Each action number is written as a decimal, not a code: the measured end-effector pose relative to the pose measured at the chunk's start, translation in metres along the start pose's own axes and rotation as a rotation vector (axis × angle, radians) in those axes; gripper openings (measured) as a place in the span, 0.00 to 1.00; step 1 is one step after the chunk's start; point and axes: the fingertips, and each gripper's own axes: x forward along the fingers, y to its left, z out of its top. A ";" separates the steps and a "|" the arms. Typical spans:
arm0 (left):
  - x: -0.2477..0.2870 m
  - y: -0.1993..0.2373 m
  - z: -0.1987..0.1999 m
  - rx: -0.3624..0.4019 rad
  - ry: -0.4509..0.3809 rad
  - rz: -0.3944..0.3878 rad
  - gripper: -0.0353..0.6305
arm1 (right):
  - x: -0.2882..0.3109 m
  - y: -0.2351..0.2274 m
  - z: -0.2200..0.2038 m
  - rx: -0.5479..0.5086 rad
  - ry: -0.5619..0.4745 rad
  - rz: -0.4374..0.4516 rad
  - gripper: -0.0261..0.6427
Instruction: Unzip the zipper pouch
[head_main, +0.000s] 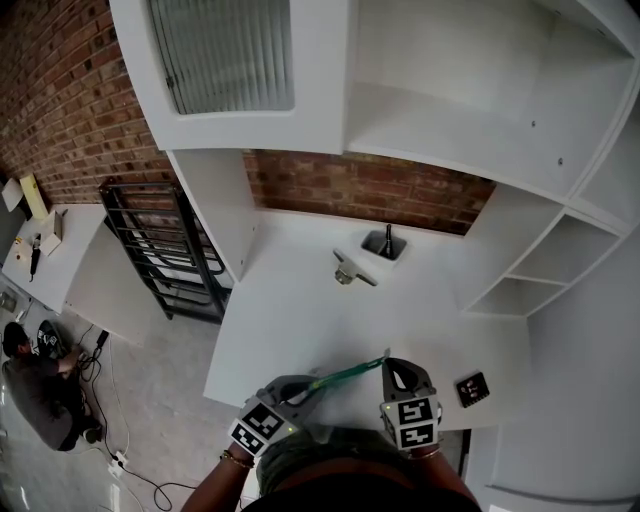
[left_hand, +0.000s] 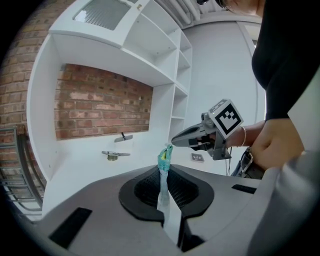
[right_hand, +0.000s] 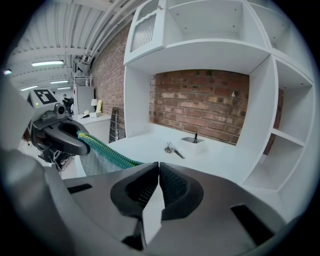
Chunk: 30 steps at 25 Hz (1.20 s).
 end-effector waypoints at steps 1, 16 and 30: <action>-0.001 0.000 0.000 -0.005 -0.003 0.007 0.09 | 0.001 0.001 0.000 0.005 -0.003 0.009 0.05; 0.005 0.007 0.012 -0.015 -0.047 0.086 0.09 | -0.001 -0.007 -0.007 0.054 -0.065 0.061 0.06; 0.016 0.092 0.057 0.021 -0.119 0.289 0.09 | -0.015 -0.011 -0.023 0.121 -0.104 0.163 0.10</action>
